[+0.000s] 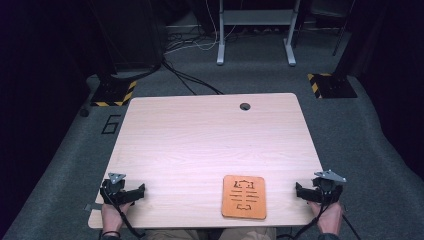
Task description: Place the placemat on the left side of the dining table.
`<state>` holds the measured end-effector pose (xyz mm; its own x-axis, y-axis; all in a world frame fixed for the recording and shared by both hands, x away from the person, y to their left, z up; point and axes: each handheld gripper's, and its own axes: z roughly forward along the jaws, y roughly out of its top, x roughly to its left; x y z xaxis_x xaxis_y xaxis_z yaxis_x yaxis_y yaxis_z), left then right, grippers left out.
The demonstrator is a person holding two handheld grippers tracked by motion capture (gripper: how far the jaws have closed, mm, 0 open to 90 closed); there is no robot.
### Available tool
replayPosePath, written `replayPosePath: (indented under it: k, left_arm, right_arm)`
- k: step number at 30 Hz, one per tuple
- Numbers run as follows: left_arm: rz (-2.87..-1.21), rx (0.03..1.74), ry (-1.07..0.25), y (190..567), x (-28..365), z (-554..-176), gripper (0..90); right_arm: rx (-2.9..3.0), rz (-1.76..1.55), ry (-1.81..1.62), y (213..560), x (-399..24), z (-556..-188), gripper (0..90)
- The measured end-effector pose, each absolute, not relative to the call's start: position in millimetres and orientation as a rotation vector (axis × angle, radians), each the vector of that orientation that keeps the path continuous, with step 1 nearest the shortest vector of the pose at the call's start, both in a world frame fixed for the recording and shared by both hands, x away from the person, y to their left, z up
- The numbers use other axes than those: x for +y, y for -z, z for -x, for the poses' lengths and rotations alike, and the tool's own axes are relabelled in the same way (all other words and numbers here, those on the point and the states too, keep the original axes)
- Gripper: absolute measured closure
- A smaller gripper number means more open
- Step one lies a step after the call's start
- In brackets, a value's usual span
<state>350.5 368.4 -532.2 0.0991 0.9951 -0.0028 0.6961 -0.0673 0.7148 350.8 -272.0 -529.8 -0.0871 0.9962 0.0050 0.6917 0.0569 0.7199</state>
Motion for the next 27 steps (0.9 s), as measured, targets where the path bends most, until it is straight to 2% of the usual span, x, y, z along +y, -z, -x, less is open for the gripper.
replayPosePath:
  k: [27]
  left_arm:
    - [-1.829,1.655,-0.689,531.7,367.3,-350.4,0.0]
  right_arm:
    - [1.881,-1.682,-0.834,525.9,-268.0,-348.8,0.0]
